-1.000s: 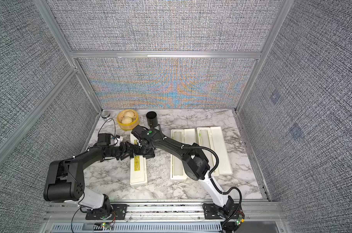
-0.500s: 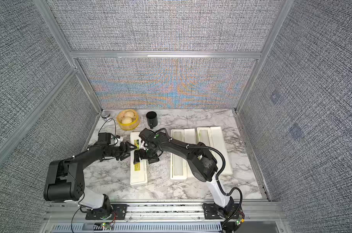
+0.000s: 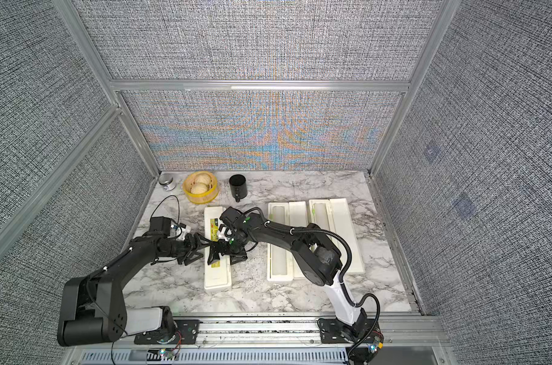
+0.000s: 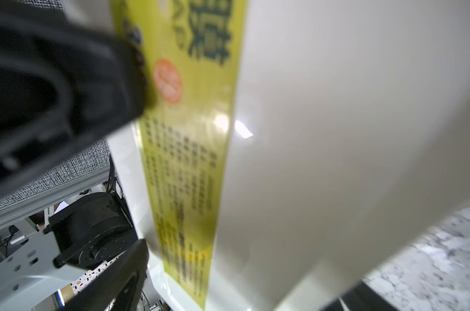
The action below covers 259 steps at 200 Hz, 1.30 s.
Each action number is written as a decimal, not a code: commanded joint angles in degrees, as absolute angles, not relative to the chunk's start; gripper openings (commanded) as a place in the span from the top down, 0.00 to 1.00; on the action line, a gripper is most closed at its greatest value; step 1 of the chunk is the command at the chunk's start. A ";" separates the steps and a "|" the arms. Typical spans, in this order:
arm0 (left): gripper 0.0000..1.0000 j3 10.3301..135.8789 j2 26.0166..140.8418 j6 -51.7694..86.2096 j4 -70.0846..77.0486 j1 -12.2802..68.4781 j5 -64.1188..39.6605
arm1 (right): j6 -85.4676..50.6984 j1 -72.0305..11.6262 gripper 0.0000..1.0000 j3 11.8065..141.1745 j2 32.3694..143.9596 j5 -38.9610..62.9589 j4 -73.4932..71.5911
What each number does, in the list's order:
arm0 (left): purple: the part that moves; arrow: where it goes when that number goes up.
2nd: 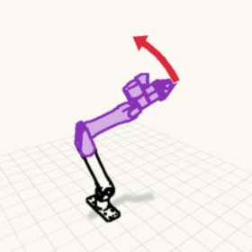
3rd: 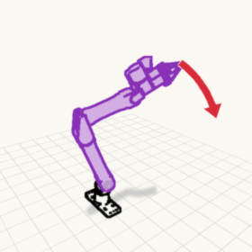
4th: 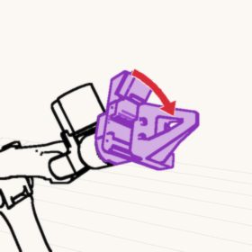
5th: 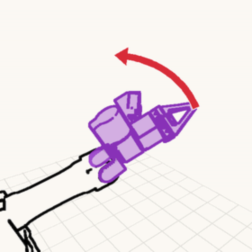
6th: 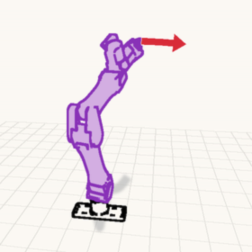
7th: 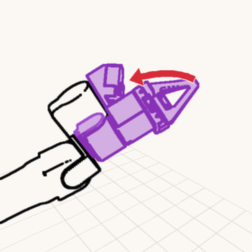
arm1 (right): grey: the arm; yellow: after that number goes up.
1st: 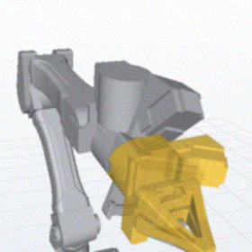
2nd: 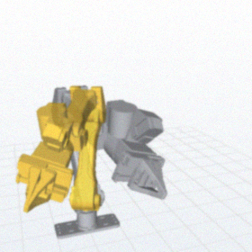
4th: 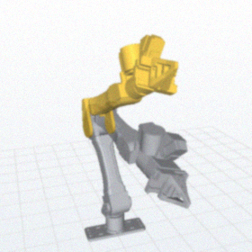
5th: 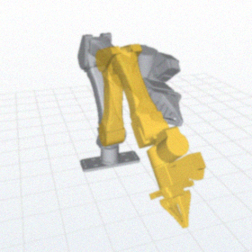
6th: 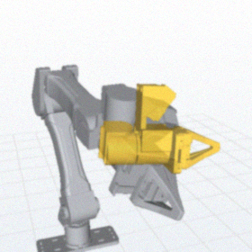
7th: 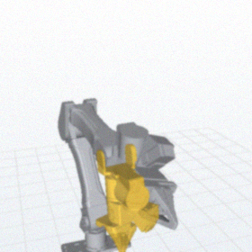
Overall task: Put plastic wrap rolls into dispensers
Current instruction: Close the lid on the plastic wrap cutting box.
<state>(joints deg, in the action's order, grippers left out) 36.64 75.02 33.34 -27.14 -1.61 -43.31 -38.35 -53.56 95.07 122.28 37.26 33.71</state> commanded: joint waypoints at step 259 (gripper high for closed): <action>0.21 27.61 60.98 46.88 -30.61 0.24 -49.68 | -38.53 -54.40 0.08 93.32 121.82 44.94 28.82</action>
